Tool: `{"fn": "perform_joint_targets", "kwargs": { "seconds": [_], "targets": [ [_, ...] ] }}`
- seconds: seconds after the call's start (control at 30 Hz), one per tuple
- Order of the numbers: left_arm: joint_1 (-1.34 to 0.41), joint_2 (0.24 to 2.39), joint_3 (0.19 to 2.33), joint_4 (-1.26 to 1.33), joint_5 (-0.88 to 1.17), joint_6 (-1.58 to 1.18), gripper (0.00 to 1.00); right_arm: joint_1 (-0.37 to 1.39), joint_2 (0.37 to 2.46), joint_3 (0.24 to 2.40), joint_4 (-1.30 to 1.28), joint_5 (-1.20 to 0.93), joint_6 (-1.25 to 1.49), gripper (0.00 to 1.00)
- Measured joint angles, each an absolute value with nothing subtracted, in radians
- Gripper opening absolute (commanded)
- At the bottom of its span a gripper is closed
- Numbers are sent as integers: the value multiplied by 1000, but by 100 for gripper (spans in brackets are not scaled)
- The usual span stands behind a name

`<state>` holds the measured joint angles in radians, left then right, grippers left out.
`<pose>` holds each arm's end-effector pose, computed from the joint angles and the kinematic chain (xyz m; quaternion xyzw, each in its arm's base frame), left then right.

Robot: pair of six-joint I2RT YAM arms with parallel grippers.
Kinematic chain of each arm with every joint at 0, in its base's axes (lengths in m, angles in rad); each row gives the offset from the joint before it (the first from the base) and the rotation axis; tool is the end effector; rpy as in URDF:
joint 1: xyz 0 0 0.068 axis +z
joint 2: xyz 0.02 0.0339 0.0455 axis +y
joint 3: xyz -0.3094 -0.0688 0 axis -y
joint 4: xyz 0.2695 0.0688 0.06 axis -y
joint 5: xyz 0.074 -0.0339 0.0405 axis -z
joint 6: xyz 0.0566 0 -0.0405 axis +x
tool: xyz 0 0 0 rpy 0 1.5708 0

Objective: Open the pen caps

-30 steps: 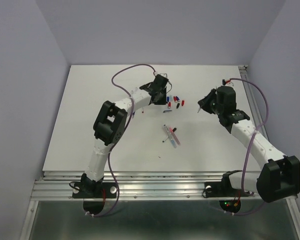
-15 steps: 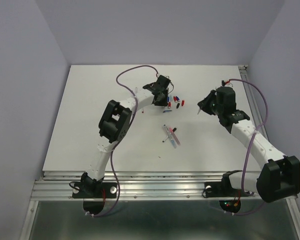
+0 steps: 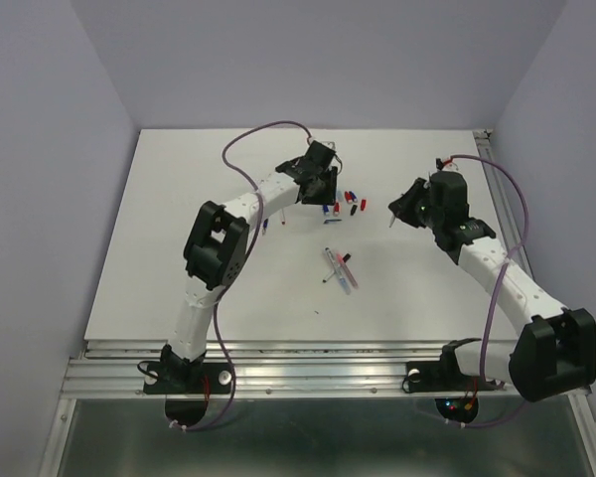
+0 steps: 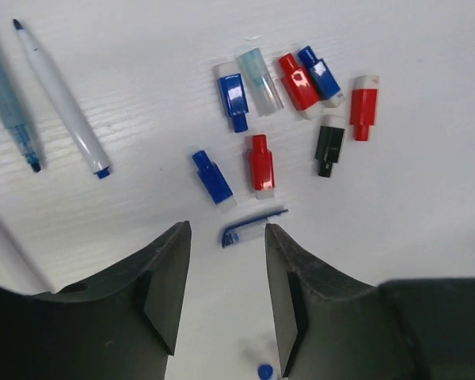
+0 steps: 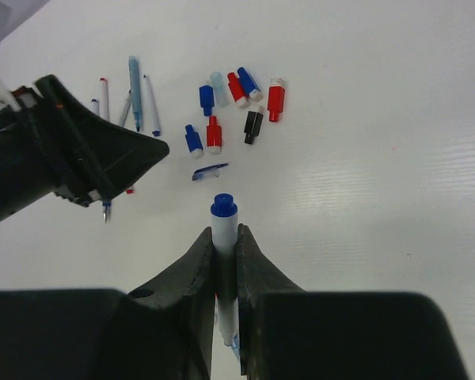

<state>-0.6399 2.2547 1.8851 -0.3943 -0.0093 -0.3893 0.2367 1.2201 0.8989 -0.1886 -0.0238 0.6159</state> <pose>0.4678 -0.3476 0.2216 0.1131 0.9127 -0.1895 0.3438 0.2936 0.0722 0.3122 0.1566 0.8482 0.2185 0.4564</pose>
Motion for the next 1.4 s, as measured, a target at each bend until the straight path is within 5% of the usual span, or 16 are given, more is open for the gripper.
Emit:
{"fn": "perform_joint_targets", "kwargs": {
  "seconds": [0.27,0.37,0.73,1.1,1.4],
  "targets": [
    [-635,1749,1552,-301,-77,-415,93,257,1344,902,-111,-192,582,11],
    [-625,1550,1413,-251,-104,-441,99,332,1426,950,-119,-213,543,11],
    [-599,1158,888,-295,-155,-587,99,583,1922,1433,-155,-228,389,12],
    [-594,995,838,-312,-178,-652,99,630,2317,1900,-343,-91,337,20],
    [-594,995,828,-319,-176,-665,99,630,2365,1942,-407,-59,336,38]
  ]
}}
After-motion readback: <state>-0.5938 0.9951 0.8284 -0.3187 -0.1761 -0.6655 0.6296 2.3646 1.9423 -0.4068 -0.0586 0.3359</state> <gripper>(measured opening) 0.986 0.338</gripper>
